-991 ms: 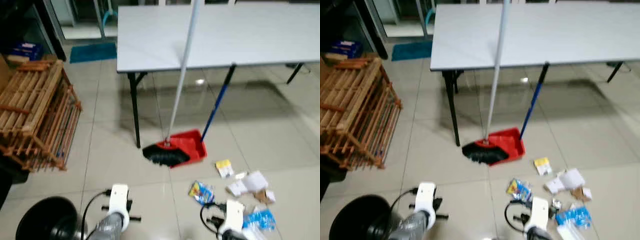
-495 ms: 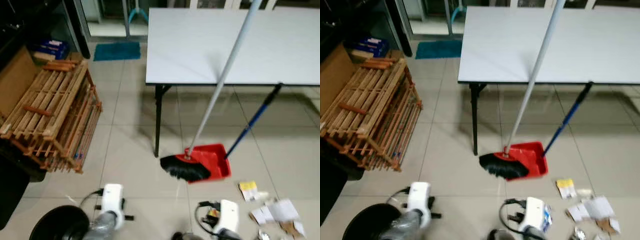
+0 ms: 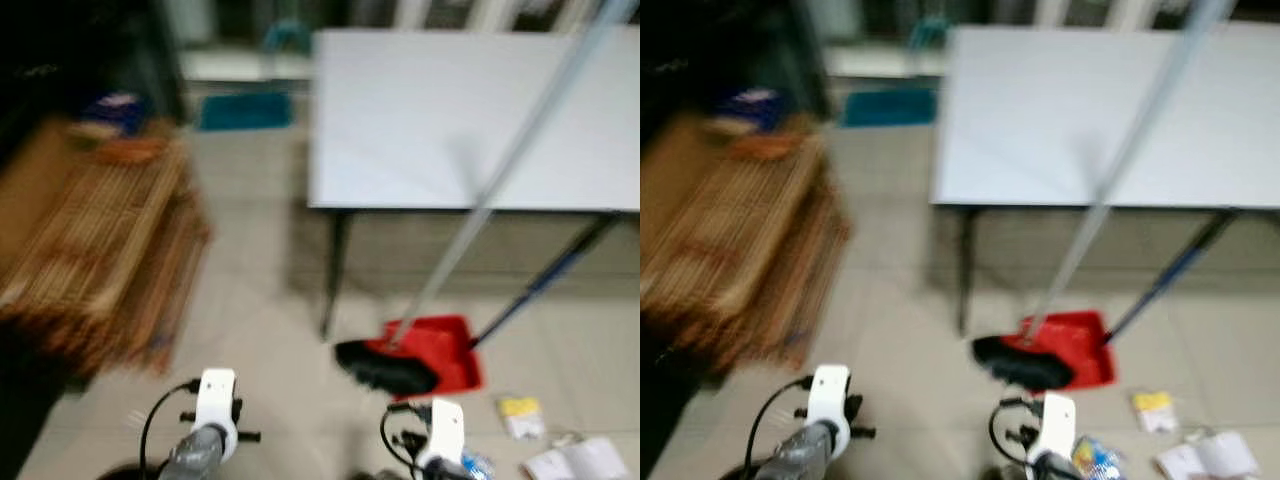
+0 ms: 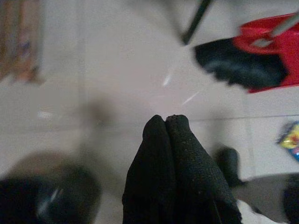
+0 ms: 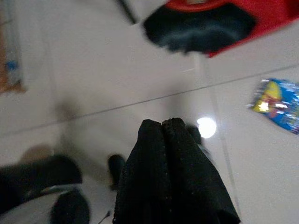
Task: Sweep floor
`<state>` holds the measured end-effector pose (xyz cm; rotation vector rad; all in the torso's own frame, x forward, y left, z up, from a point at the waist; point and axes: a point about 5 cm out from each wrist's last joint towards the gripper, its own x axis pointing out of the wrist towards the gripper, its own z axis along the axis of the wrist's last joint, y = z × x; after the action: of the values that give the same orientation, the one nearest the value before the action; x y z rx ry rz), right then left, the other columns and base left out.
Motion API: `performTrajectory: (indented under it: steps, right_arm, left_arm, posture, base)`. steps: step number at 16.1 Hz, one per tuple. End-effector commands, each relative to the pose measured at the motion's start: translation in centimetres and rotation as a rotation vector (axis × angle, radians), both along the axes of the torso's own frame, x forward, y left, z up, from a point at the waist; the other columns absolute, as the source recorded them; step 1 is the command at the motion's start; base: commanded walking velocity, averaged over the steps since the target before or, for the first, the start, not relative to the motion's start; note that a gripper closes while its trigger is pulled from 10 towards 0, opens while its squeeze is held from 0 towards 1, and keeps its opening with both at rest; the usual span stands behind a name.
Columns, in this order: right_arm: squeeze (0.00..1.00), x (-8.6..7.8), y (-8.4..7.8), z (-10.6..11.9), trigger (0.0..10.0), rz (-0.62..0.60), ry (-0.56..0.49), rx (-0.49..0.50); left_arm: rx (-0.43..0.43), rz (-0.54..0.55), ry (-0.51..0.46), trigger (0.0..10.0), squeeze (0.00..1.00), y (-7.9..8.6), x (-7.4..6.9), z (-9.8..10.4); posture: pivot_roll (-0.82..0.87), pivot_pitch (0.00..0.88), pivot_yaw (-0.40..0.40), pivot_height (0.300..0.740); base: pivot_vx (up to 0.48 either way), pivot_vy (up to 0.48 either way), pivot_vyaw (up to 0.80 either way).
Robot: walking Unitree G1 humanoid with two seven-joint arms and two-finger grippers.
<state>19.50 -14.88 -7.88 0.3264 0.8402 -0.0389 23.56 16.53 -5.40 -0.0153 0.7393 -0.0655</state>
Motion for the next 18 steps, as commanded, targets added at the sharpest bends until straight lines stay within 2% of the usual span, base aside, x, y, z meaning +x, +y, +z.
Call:
performTrajectory:
  steps: [1,7,16,18]
  right_arm:
    - [0.00,-0.27,-1.10,-0.11,10.0,-0.024,0.009,-0.024]
    - [0.00,-0.29,-1.10,-0.13,10.0,-0.025,0.013,-0.022]
    - [0.00,-0.31,-1.01,-0.15,10.0,-0.023,0.016,-0.022]
    - [0.00,-0.01,-1.36,0.08,10.0,-0.048,-0.012,-0.033]
  left_arm:
    - [-0.013,-0.016,0.021,10.0,0.00,-0.86,-0.48,-0.39]
    - [-0.013,-0.017,0.020,10.0,0.00,-0.91,-0.48,-0.39]
    - [-0.006,-0.028,0.017,10.0,0.00,-0.93,-0.41,-0.34]
    - [-0.004,-0.030,0.017,10.0,0.00,-0.94,-0.45,-0.36]
  posture:
    - [0.03,0.172,-0.002,0.740]
    - [0.03,0.172,-0.003,0.740]
    - [0.03,0.172,-0.002,0.740]
    - [0.03,0.174,-0.001,0.740]
  base:
    - [0.446,0.000,0.00]
    - [0.447,0.000,0.00]
    - [0.000,0.000,0.00]
    - [0.000,0.000,0.00]
